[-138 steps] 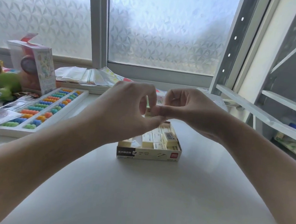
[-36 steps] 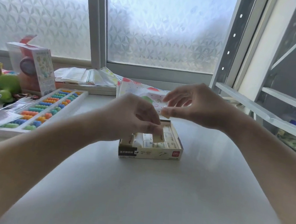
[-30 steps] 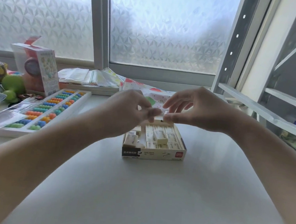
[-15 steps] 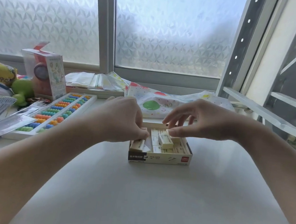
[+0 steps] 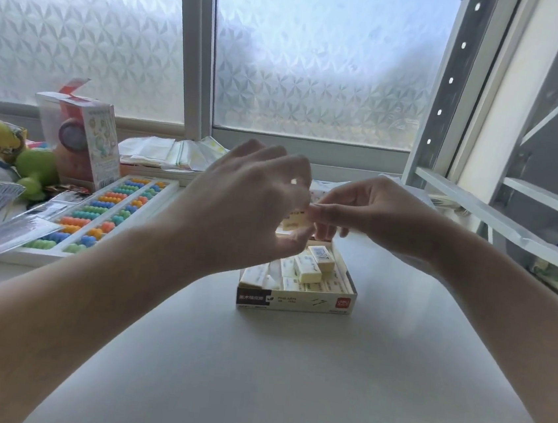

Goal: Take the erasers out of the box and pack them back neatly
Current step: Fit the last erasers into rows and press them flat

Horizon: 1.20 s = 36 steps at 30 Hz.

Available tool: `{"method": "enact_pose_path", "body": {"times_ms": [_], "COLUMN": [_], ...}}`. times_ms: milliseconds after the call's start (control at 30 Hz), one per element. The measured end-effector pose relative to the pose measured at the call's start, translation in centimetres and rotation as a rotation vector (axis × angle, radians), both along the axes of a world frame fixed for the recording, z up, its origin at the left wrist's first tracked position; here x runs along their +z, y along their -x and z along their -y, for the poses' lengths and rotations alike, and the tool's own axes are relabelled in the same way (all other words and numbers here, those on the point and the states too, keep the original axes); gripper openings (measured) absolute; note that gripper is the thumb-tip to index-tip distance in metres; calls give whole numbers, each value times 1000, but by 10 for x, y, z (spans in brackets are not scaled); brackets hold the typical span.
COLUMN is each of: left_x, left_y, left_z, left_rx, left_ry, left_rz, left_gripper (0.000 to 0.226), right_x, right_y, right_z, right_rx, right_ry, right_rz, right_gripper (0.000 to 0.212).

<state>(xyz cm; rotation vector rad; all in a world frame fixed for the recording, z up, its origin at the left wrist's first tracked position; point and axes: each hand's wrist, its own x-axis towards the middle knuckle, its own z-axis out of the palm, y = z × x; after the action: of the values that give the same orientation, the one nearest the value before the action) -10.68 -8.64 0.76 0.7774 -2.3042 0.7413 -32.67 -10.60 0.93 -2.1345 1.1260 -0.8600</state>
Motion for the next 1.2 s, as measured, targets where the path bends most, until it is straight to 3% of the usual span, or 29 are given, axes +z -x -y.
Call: {"method": "enact_pose_path", "body": {"times_ms": [133,267,367,667,833,1200], "left_x": [-4,-7,-9,-10,-15,-11], "left_y": [3,4,1,-16,-15,-18], "left_z": [-2,2,7,20,20,19], "left_rx": [51,2,-19,-5,64,140], "left_ry": [-223,-456,-589,-863,-769,-792], "left_rz": [-198,-428,-520,-355,-225,-130], "left_gripper": [53,35,33,37,13,5], "right_x": [1,-2,-6,-4,-4,-8], "right_y": [-1,-4,-7,-3,-4,-3], "right_z": [-1,-2,-1,1,1,5], "right_rx": [-19,-19,-38,-171,-163,-106], "right_ry": [-25,-15,-5,92,90,76], "right_rz": [49,90,74,76,49,8], "right_gripper": [29,24,23,28,24,22]}}
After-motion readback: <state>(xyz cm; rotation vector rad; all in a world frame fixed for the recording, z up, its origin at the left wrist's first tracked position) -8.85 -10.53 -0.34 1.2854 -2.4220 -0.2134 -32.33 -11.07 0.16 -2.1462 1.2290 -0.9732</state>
